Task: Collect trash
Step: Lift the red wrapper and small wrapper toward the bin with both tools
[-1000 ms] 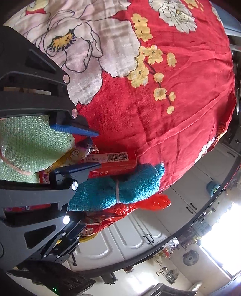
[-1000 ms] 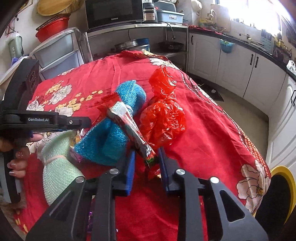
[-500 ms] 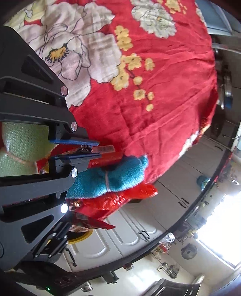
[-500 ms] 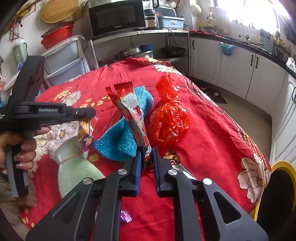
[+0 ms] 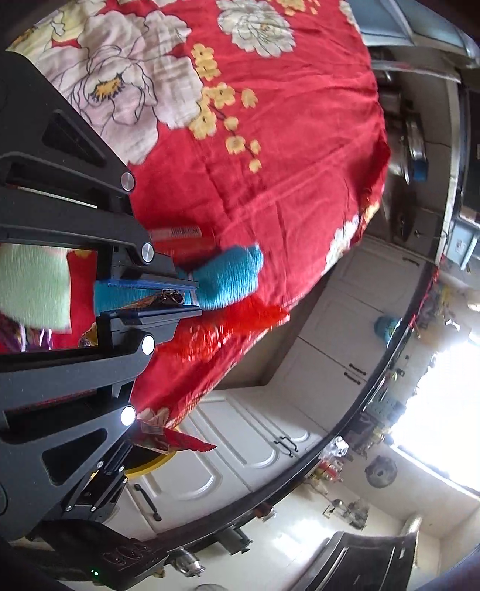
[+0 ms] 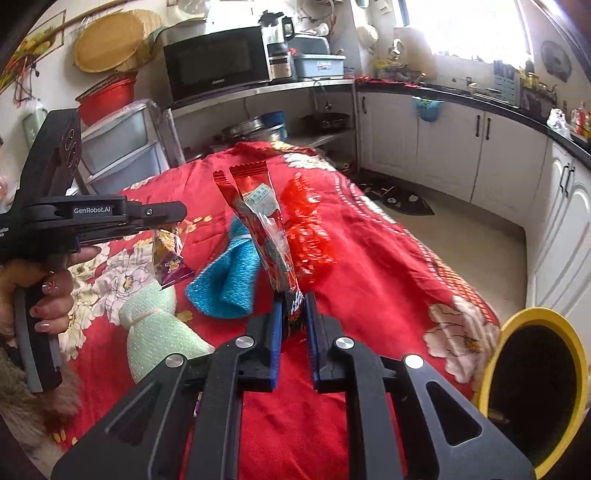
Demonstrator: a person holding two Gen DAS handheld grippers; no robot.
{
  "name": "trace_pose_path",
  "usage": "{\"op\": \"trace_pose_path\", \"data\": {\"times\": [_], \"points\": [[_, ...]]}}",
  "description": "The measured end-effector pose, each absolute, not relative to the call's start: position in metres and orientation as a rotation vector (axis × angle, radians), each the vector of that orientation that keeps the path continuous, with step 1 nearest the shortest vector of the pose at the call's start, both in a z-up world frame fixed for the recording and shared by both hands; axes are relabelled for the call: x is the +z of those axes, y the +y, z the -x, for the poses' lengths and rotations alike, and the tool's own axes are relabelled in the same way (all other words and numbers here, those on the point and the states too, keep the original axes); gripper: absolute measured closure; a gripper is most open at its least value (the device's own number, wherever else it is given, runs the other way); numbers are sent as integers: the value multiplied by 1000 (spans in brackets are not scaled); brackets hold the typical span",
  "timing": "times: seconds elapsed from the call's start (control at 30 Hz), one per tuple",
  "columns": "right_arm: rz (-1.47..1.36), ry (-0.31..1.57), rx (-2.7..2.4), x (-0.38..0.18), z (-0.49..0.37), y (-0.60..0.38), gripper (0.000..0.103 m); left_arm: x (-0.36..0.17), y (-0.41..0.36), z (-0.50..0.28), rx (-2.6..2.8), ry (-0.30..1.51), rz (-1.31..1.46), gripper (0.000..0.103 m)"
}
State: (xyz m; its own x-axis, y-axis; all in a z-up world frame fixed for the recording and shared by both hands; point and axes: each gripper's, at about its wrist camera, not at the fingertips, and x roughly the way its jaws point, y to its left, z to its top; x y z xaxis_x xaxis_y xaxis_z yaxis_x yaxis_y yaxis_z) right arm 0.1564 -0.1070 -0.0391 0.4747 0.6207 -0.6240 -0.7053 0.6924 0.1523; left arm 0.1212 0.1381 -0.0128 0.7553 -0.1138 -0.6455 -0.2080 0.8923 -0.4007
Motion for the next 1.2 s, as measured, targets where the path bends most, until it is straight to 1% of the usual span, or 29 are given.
{"op": "trace_pose_path", "data": {"times": [0.57,1.2], "points": [[47,666,669,-21,-158,-181,91,4,57,-146,-81,702,359,99],[-32,650,506,-19,-170,-259,91,14,-8,-174,-196,691,287,99]]}}
